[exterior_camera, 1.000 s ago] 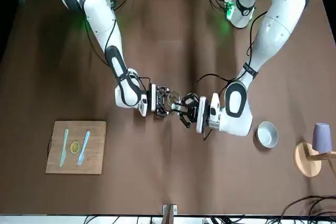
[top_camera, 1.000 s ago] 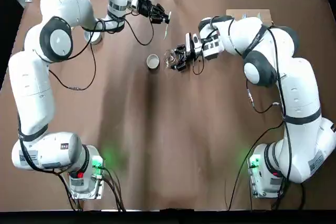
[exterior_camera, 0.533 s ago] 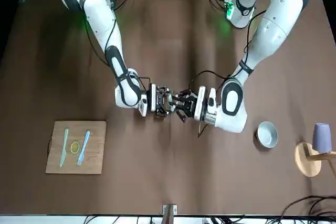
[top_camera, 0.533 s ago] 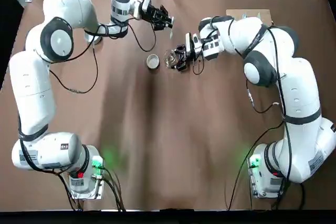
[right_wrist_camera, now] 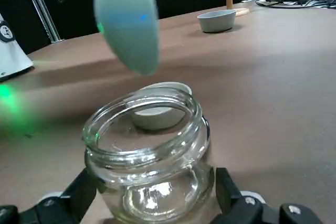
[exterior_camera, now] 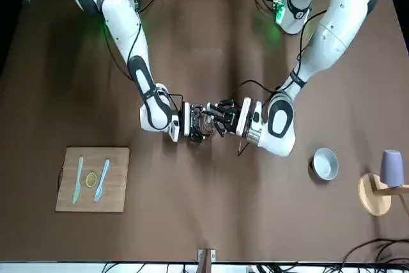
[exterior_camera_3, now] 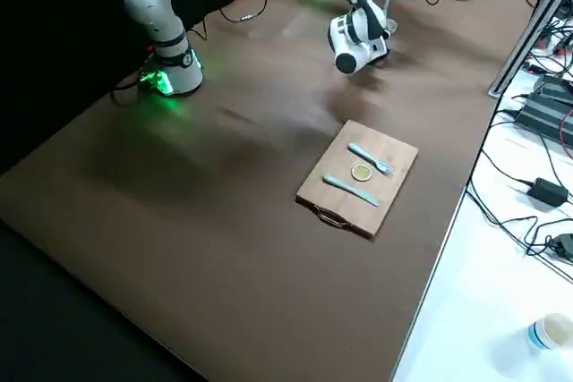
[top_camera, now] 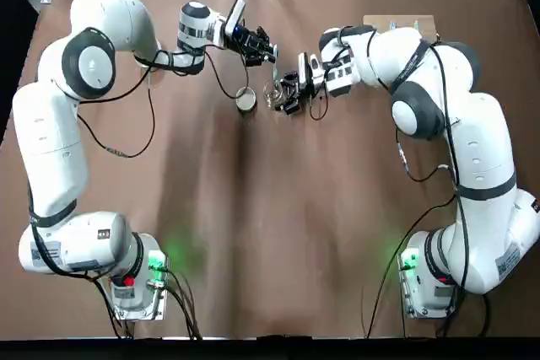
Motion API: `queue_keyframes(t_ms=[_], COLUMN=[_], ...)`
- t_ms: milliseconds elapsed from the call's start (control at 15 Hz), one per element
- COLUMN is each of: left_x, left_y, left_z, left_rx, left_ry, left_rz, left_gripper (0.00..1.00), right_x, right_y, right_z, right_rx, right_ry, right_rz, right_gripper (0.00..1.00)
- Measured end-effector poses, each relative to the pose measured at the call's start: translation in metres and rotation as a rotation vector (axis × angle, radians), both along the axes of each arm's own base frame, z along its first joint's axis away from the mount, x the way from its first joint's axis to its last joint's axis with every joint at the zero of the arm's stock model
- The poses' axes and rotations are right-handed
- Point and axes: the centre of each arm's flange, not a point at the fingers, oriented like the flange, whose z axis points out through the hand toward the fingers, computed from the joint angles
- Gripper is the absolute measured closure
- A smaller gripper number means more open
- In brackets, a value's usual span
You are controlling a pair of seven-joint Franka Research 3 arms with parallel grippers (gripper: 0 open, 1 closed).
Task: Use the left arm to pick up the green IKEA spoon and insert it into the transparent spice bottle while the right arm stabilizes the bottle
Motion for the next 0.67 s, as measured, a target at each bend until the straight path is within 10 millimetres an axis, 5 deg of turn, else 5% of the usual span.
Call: queue_keyframes(t_ms=[667], left_x=[-0.011], left_y=[0.005], left_z=[-0.015], left_rx=[-0.009], left_ry=[0.02], left_rz=[0.003], left_gripper=[0.78], right_x=[0.0], right_y=[0.0], right_z=[0.0], right_rx=[0.0], right_ry=[0.0], right_rz=[0.0], right_gripper=[0.0])
